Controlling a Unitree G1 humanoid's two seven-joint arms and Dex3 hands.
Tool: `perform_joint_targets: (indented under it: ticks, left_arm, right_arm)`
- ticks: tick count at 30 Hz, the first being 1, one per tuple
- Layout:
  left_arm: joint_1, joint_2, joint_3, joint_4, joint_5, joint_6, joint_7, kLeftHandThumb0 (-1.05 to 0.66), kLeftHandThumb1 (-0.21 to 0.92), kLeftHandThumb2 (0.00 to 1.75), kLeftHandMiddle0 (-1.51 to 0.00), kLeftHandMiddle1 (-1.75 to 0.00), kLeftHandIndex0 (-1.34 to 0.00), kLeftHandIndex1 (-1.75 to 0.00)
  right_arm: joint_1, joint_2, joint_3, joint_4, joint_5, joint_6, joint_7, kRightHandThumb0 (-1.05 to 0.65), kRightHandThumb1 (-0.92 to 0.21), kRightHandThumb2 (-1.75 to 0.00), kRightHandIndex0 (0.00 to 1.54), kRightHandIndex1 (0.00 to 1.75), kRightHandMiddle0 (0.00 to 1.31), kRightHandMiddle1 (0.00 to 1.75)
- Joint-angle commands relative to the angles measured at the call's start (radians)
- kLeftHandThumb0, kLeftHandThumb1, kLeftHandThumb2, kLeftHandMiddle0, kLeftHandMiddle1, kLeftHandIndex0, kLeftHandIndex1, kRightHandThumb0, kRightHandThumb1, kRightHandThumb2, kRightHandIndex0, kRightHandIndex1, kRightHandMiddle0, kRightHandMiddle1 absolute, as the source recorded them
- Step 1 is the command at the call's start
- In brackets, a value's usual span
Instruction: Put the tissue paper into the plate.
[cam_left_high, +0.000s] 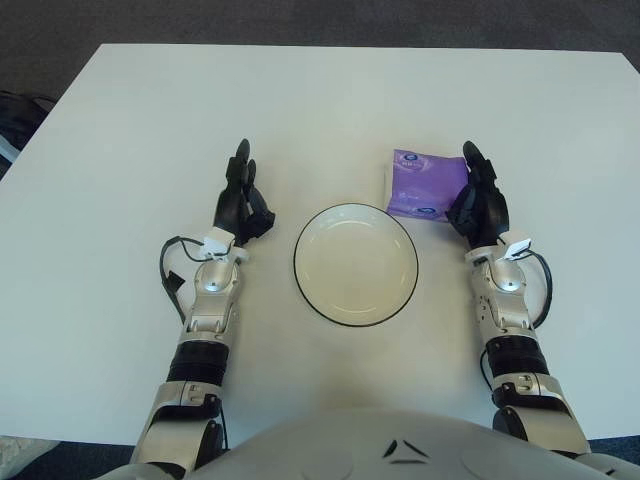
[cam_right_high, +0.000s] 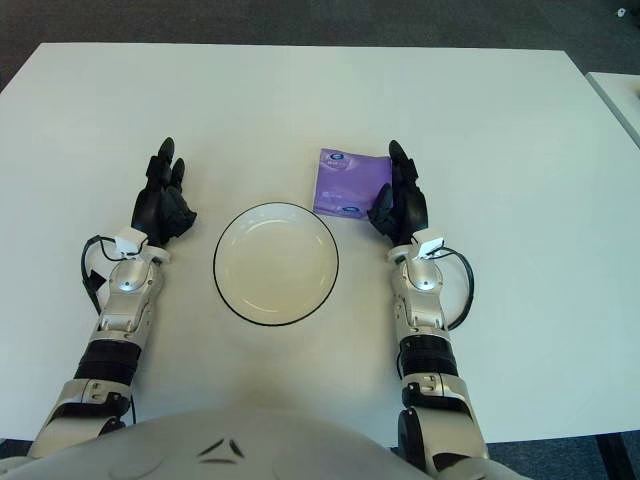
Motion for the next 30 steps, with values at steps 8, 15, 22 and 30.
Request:
perform_joint_targets:
  ticks: [8, 15, 22, 30]
  left_arm:
    - [0.061, -0.008, -0.002, 0.055, 0.001, 0.060, -0.003, -0.90, 0.92, 1.09, -0.20, 0.00, 0.00, -0.18]
    - [0.063, -0.011, -0.002, 0.049, 0.002, 0.062, -0.001, -0.90, 0.92, 1.09, -0.20, -0.01, 0.00, -0.17]
    - [0.064, -0.012, -0.001, 0.047, 0.002, 0.062, -0.001, -0.90, 0.92, 1.09, -0.20, 0.00, 0.00, -0.17]
    - [0.066, -0.010, -0.004, 0.044, 0.009, 0.065, 0.001, -0.90, 0.92, 1.10, -0.19, 0.00, 0.00, -0.17]
  right_arm:
    - [0.149, 0.026, 0.020, 0.031, -0.019, 0.097, -0.014, -0.75, -0.92, -0.97, 0.06, 0.01, 0.00, 0.17]
    - [0.170, 0.023, 0.028, -0.009, -0.026, 0.092, -0.020, -0.76, -0.92, -0.98, 0.06, 0.01, 0.00, 0.19]
    - [0.260, 0.019, 0.037, -0.191, -0.034, 0.089, -0.030, -0.74, -0.92, -0.98, 0.07, 0.01, 0.00, 0.22]
    - [0.334, 0.011, 0.013, -0.395, -0.076, 0.063, -0.078, -0.71, -0.92, -0.98, 0.10, 0.02, 0.00, 0.28]
